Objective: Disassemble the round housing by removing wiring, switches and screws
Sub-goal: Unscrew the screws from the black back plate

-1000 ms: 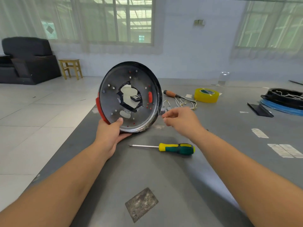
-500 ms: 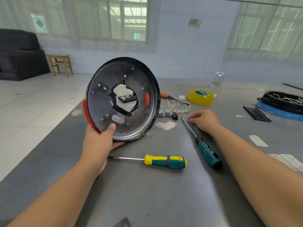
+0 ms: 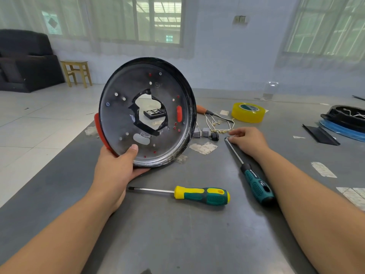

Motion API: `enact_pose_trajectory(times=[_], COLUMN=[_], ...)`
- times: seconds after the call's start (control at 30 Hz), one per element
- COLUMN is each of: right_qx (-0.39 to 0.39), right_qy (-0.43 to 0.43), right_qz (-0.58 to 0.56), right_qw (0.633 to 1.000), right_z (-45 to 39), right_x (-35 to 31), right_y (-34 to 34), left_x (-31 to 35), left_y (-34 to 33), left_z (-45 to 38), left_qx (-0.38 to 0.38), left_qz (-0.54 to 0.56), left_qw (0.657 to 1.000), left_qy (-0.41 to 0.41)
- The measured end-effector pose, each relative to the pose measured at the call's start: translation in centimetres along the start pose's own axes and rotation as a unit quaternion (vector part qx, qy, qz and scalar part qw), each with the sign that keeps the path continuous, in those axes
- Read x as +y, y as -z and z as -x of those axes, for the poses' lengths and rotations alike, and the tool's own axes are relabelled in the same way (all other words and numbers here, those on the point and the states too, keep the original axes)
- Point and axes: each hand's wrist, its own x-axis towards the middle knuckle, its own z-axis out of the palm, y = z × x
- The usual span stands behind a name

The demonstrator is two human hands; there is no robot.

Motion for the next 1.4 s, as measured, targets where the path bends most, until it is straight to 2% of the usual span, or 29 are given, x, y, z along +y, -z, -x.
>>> enact_pose_trajectory(times=[0.37,0.5,0.63,0.77,0.83,0.9,1.0,1.1,1.17,1.27,1.4], right_qx=[0.030,0.028,0.022,0.089,0.076,0.027,-0.051,-0.091,-0.085,-0.033,-0.013], right_qy=[-0.052,-0.034,-0.029,0.026,0.064,0.076,0.051,0.011,-0.001,-0.009,-0.037], right_qz=[0.067,0.045,-0.019,-0.061,-0.076,-0.097,-0.164,-0.286,-0.299,-0.277,-0.337], right_qw=[0.996,0.998,0.999,0.994,0.992,0.992,0.984,0.954,0.951,0.960,0.941], right_z=[-1.0,-0.7,0.8,2.9,4.4,6.1,8.5,10.4,11.3,12.1,12.8], right_x=[-0.8,-0.6,-1.0,-4.2,-6.6,-8.9,-11.8,-13.9,-14.9,-15.7,-16.2], right_y=[-0.6,-0.2,0.6,2.2,2.1,0.8,-1.4,-2.8,-3.3,-3.9,-4.7], left_x=[0.0,-0.2,-0.2,-0.1,0.1,0.4,0.7,0.9,1.2,1.6,1.9], left_y=[-0.3,-0.2,0.0,0.0,-0.1,0.0,0.0,0.2,0.2,0.3,0.5], left_z=[0.1,0.0,-0.1,0.2,0.3,0.5,0.9,1.5,1.7,2.0,2.2], left_qx=[0.001,0.000,-0.003,-0.006,-0.009,-0.008,-0.007,0.001,0.023,0.046,0.005], left_qz=[0.001,0.003,0.011,0.023,0.034,0.045,0.063,0.087,0.090,0.124,0.151], left_qw=[1.000,1.000,1.000,1.000,0.999,0.999,0.998,0.996,0.996,0.991,0.988], left_qy=[-0.005,-0.008,-0.012,-0.012,-0.008,-0.003,0.000,-0.001,-0.003,0.006,0.006])
